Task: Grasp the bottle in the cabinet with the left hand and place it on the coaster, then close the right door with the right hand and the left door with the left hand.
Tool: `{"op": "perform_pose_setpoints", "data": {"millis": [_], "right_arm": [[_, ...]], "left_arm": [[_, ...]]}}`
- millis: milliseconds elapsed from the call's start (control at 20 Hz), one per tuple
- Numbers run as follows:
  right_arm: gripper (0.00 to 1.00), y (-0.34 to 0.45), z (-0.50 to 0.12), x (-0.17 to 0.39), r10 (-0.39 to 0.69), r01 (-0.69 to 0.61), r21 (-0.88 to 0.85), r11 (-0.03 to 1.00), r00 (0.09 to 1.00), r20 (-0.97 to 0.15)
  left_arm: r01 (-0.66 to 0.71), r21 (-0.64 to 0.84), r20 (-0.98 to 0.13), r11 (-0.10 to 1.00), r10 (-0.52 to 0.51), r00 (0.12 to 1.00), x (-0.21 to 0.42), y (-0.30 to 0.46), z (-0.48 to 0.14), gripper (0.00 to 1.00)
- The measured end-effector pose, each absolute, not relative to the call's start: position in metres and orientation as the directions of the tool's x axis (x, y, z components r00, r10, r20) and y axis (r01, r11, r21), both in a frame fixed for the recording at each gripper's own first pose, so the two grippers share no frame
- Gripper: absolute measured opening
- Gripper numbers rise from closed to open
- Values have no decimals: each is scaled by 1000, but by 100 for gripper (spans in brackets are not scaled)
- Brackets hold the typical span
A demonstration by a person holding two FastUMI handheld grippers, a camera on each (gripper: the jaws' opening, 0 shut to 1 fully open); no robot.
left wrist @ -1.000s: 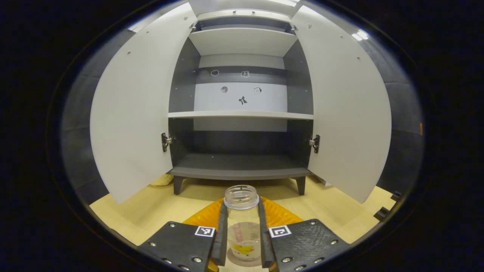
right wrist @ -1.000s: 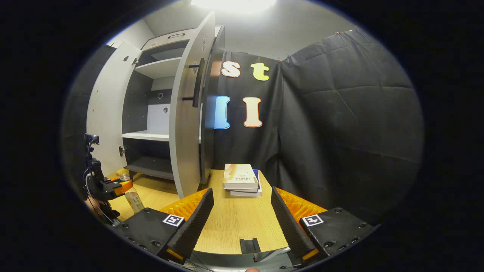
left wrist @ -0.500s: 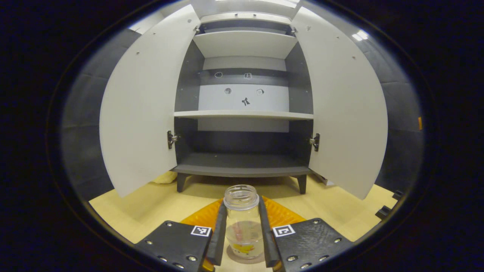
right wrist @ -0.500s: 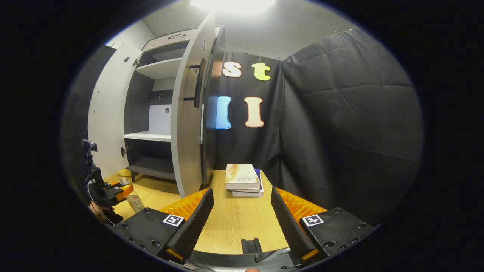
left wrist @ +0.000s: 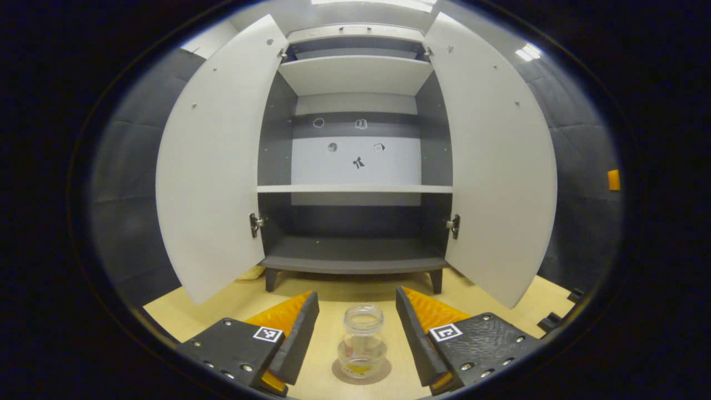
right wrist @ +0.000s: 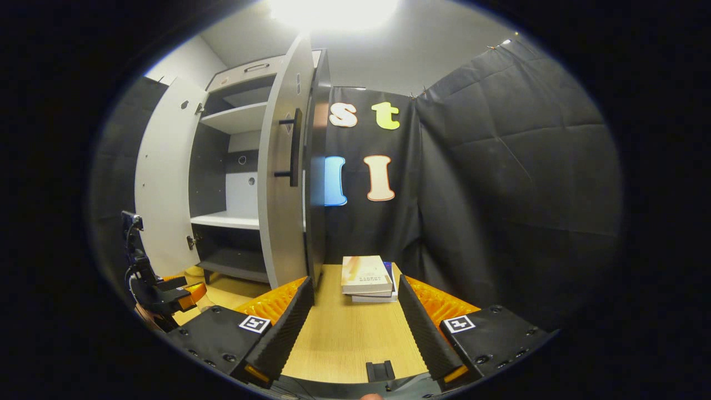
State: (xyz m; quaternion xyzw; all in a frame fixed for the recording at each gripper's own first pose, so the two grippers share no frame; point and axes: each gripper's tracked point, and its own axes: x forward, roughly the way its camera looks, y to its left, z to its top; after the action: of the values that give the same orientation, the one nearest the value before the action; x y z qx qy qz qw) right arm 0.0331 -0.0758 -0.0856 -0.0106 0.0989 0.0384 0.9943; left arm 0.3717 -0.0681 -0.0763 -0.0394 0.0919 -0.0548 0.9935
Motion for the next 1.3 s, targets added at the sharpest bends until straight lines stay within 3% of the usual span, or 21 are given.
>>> {"op": "perform_pose_setpoints", "data": {"millis": [650, 1050, 1300], "right_arm": [[97, -80, 1, 105, 96, -92, 46, 995, 992, -80], [97, -59, 41, 141, 29, -28, 31, 999, 999, -32], [97, -33, 41, 156, -8, 9, 14, 1000, 998, -57]], "left_arm": [[12, -95, -148, 995, -26, 989, 311, -9, 18, 81], [-76, -74, -149, 994, 64, 987, 294, 74, 30, 81], [-107, -57, -152, 993, 97, 984, 292, 121, 28, 81]]}}
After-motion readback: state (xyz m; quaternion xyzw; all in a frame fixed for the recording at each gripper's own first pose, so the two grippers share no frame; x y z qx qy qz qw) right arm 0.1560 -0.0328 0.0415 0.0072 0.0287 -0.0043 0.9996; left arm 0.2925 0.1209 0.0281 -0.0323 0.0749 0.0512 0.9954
